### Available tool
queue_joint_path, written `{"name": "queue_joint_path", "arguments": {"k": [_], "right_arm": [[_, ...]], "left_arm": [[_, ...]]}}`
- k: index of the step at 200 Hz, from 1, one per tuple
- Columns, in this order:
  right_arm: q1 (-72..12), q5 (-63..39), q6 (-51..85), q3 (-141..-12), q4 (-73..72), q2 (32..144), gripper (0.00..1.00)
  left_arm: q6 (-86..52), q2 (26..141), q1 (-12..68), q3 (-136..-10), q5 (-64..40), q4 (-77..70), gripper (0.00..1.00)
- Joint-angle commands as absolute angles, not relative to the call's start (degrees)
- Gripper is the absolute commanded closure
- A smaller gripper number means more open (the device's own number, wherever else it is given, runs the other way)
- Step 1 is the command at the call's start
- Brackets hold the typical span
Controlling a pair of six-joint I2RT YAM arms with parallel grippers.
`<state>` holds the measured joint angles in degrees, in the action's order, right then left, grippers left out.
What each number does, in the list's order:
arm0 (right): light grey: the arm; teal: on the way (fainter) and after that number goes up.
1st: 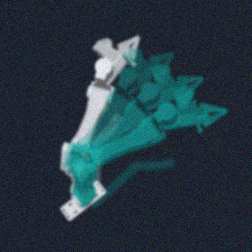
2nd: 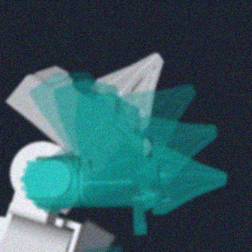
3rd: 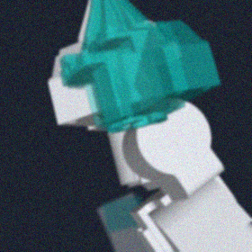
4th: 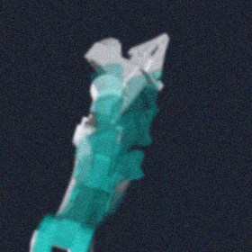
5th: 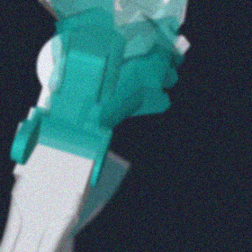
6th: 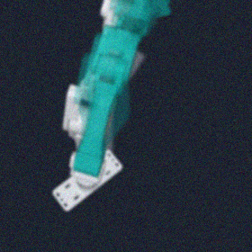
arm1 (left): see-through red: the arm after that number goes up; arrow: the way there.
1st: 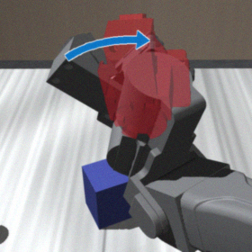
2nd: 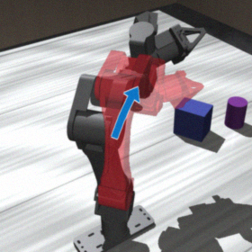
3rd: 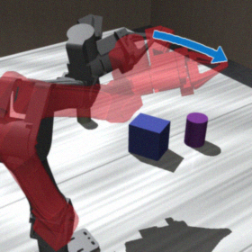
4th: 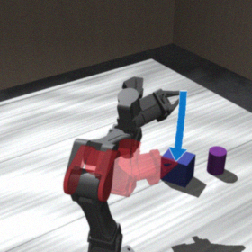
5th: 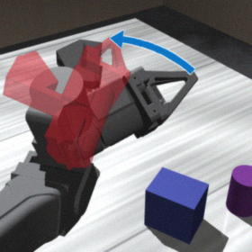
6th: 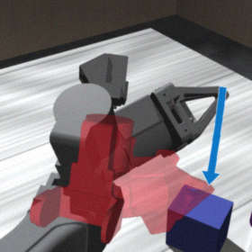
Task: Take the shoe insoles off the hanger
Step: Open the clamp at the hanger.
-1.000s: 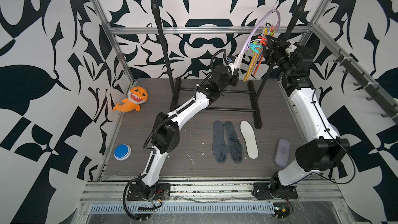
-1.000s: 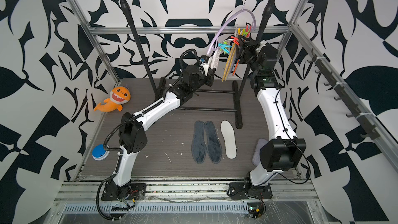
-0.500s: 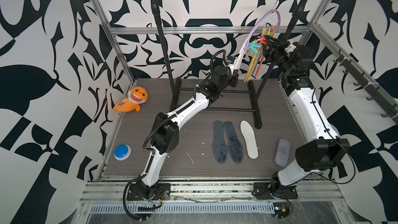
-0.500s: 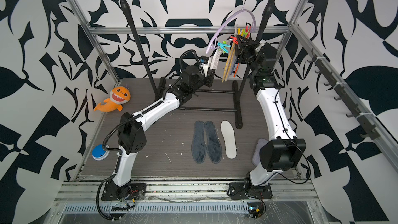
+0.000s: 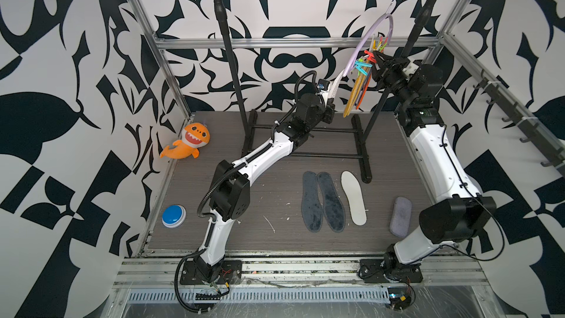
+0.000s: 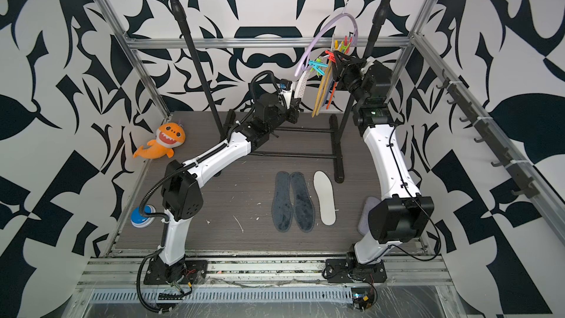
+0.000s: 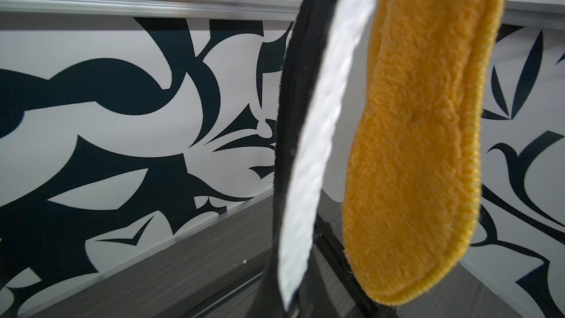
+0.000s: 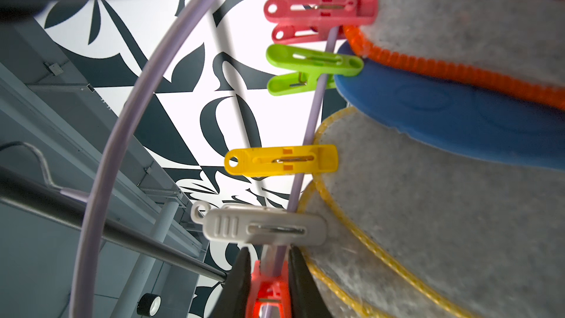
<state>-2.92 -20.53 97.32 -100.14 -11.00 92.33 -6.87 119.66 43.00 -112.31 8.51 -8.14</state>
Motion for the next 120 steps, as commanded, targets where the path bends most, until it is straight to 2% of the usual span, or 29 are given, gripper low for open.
{"name": "queue_joint_path", "arguments": {"k": [1, 120], "right_arm": [[-3.25, -20.48, 96.66, -102.52, -14.69, 90.4, 0.78], [-4.22, -20.55, 96.5, -101.65, -14.68, 89.83, 0.77]], "left_arm": [[-7.84, 116.12, 42.41, -110.44, 11.04, -9.74, 1.0], [-9.01, 112.57, 41.54, -103.85, 14.5, -12.25, 1.0]]}}
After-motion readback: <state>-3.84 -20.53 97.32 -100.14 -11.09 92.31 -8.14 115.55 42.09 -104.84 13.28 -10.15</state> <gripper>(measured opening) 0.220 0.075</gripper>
